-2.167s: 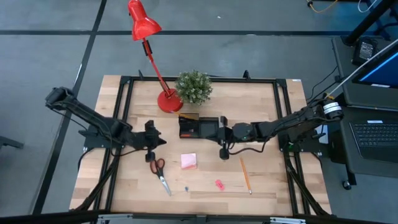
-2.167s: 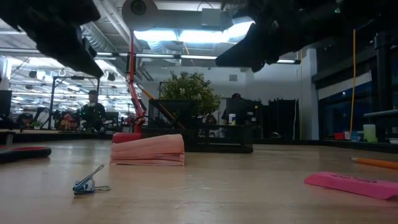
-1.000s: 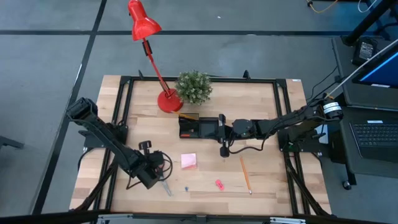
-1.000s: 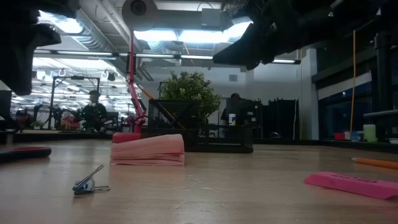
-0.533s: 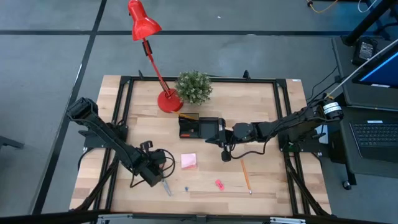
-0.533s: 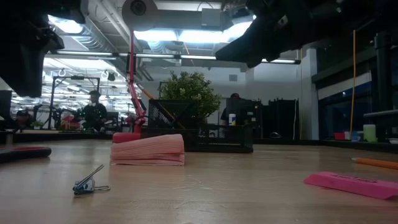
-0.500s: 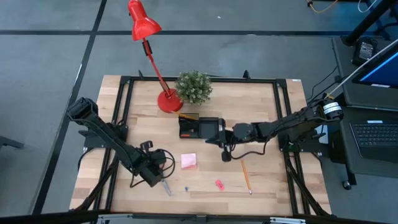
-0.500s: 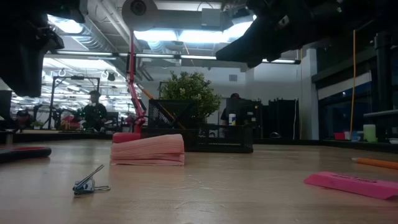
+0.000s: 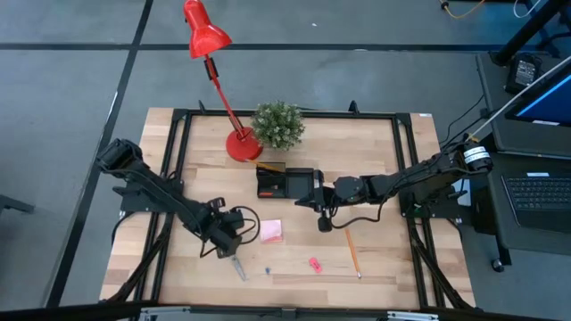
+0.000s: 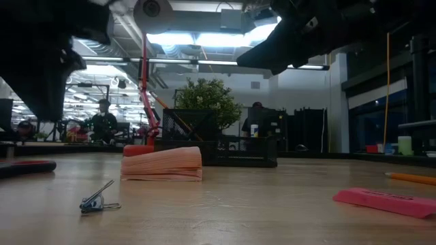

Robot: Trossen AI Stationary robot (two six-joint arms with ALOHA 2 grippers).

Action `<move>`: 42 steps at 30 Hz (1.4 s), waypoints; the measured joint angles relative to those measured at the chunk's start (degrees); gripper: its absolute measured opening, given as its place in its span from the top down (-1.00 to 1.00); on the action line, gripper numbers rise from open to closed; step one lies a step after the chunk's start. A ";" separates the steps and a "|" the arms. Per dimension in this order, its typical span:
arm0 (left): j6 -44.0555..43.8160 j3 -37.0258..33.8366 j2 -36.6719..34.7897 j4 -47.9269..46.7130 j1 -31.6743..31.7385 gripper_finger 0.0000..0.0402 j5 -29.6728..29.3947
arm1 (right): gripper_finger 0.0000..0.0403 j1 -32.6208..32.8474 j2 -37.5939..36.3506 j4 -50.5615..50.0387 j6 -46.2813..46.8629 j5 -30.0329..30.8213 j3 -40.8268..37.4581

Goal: Pick and place office supplies into organizer
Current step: Put the black scissors into the black desk organizer

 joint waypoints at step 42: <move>6.02 -8.52 3.89 11.74 3.58 0.45 6.20 | 0.99 -0.02 0.00 -0.39 -0.15 0.04 0.02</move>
